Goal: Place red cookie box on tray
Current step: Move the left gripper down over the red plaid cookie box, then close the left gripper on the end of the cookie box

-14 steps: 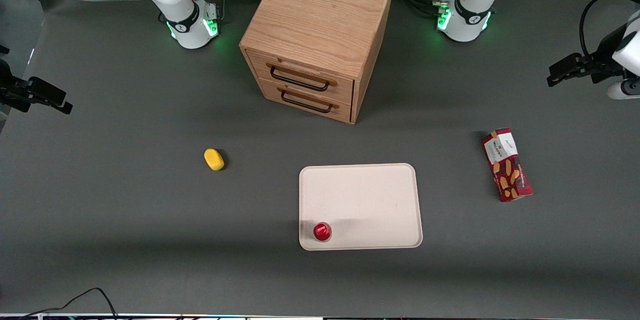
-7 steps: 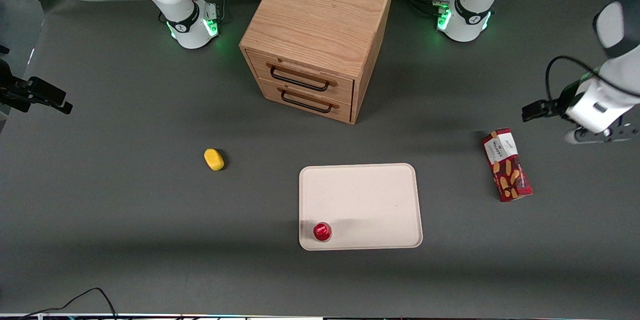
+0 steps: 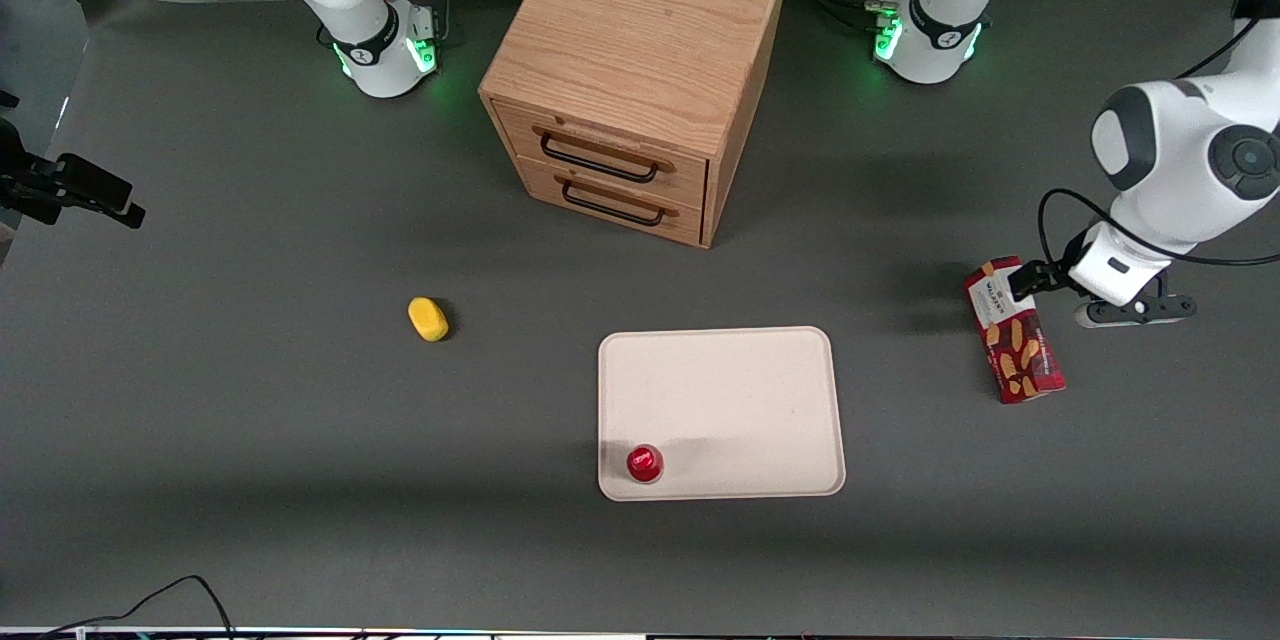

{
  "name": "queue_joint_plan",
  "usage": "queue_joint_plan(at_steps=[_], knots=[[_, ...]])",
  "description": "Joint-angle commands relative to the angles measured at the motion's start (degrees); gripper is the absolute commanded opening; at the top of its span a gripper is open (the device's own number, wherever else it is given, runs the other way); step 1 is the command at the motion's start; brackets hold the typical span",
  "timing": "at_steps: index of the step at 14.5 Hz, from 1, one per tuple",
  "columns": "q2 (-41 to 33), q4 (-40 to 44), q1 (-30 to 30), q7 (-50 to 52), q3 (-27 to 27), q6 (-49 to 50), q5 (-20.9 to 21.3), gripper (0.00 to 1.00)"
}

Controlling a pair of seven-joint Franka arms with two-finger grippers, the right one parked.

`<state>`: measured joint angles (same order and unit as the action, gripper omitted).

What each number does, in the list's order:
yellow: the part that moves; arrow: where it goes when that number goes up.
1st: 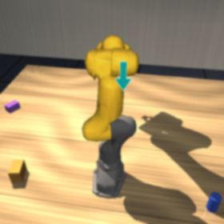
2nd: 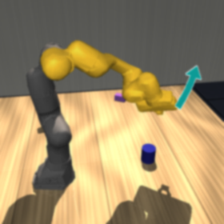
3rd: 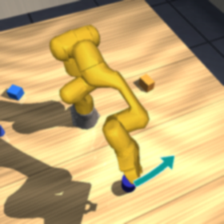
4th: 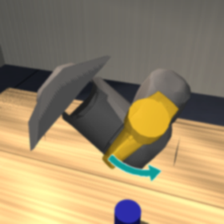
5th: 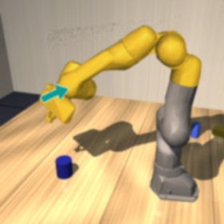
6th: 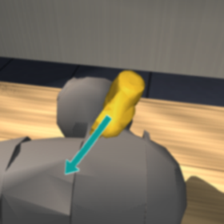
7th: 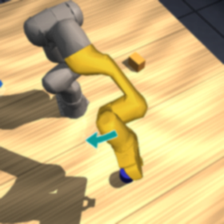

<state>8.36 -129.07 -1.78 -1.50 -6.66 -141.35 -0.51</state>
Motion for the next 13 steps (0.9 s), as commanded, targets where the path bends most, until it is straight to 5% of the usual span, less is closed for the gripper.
queue_joint_plan(at_steps=[1, 5, 9, 10, 13], knots=[[4.9, -0.2, 0.0, -1.9, -0.2, -7.3, -1.1, 1.00], [9.6, -0.1, -0.2, -2.1, -0.1, -14.5, -3.0, 0.94], [10.0, -0.2, -0.2, -2.0, 0.0, -15.3, -3.1, 0.12], [9.9, -0.2, -0.3, -1.9, 0.0, -15.3, -3.1, 0.00], [7.9, -0.2, -0.6, -1.5, 0.1, -13.2, -3.1, 0.00]])
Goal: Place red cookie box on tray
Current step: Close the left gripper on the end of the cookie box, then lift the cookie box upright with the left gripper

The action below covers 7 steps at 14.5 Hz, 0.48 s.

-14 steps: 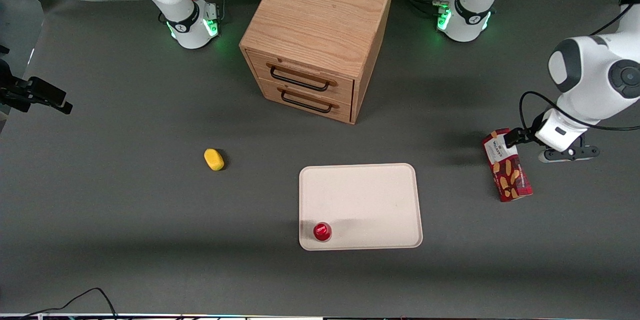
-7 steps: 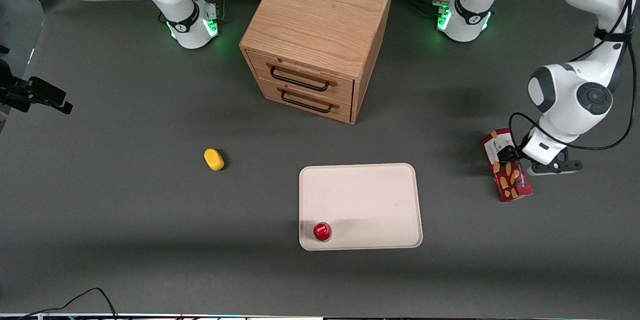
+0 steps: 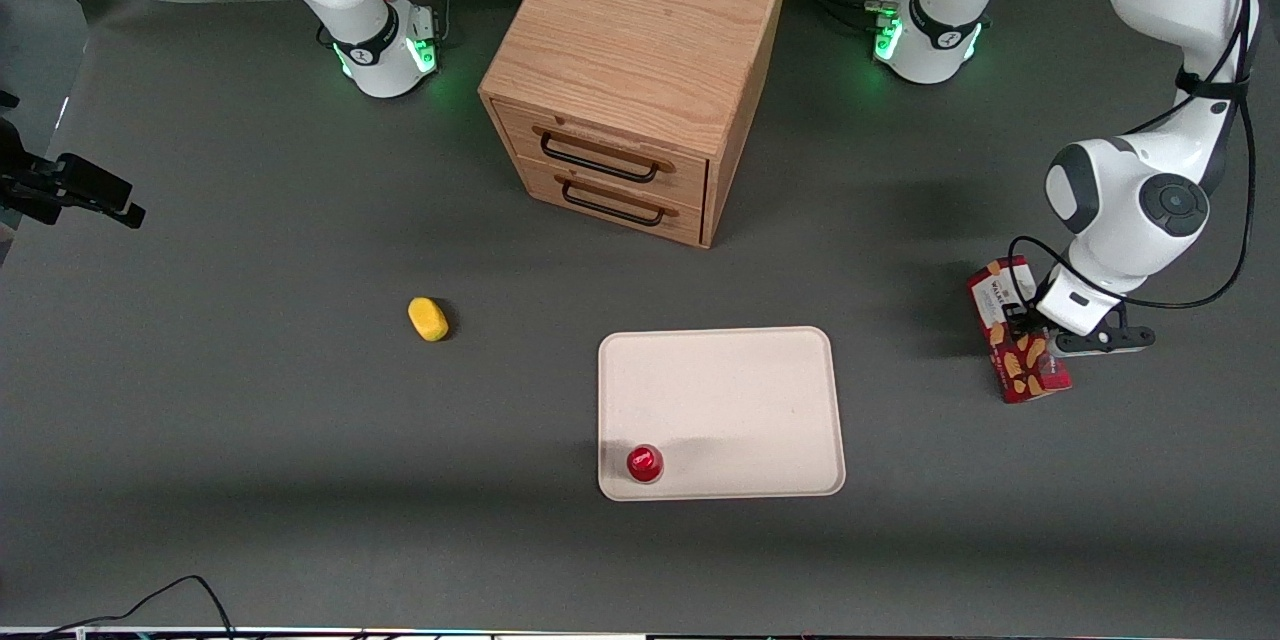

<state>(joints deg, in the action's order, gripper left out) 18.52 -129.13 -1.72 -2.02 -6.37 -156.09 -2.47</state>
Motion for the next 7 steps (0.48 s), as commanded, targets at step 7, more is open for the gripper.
queue_joint_plan(at_steps=[7], knots=[[-15.6, 15.4, -1.0, -0.2, 0.0, 42.2, -1.0, 0.00]])
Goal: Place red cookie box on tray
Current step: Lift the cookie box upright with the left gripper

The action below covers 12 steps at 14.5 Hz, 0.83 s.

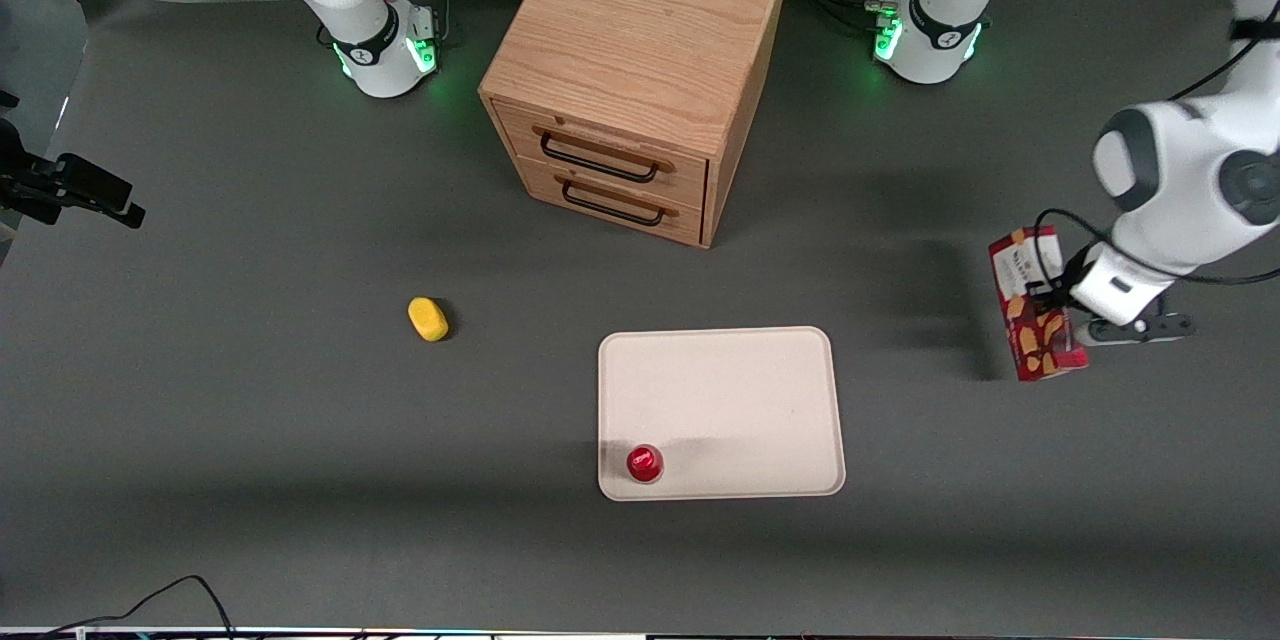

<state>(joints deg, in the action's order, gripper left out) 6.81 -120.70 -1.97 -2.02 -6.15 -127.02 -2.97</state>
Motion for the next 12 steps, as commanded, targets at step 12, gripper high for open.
queue_joint_plan(at_steps=[12], knots=[[4.2, 32.8, -3.1, 26.1, 12.7, 33.3, -0.6, 0.00]])
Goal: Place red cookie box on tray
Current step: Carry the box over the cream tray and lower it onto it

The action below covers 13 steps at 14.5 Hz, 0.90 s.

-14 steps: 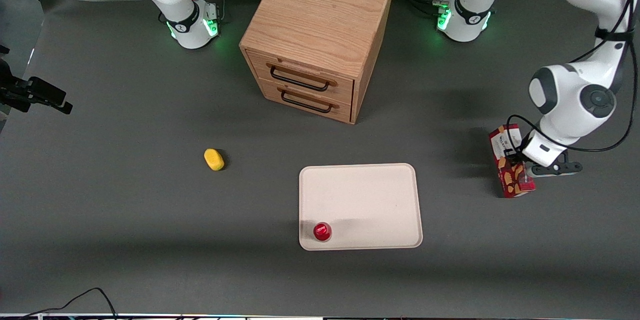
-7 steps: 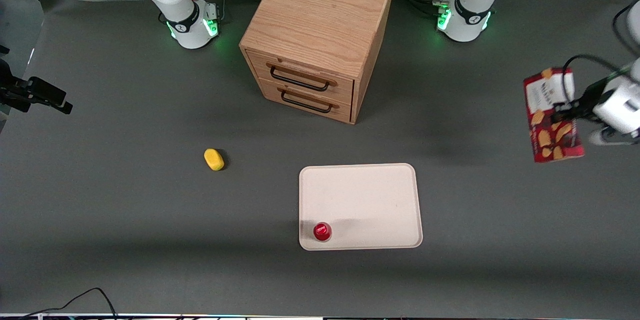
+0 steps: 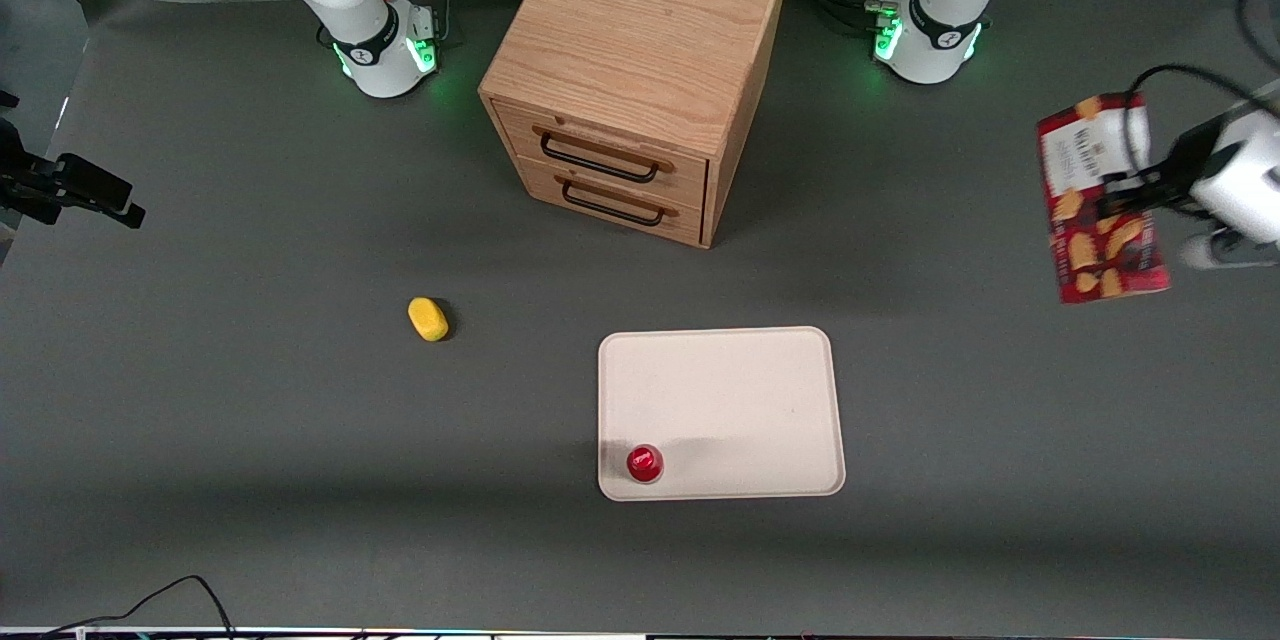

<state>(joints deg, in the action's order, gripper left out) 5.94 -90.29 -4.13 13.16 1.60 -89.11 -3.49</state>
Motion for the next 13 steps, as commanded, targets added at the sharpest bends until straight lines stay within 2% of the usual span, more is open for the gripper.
queue_joint_plan(at_steps=[1, 3, 4, 7, 13], knots=[[7.5, 2.5, -1.0, 17.4, 8.1, -9.1, -0.1, 0.00], [12.6, 2.5, -1.5, 29.1, 12.4, -18.3, 0.8, 0.00], [15.0, 2.5, -2.3, 32.6, 13.1, -22.7, 1.5, 0.00], [21.3, 2.3, -5.4, 39.6, 13.2, -32.7, 6.7, 0.00], [31.4, 1.7, -7.6, 45.4, 13.2, -44.9, 17.4, 0.00]])
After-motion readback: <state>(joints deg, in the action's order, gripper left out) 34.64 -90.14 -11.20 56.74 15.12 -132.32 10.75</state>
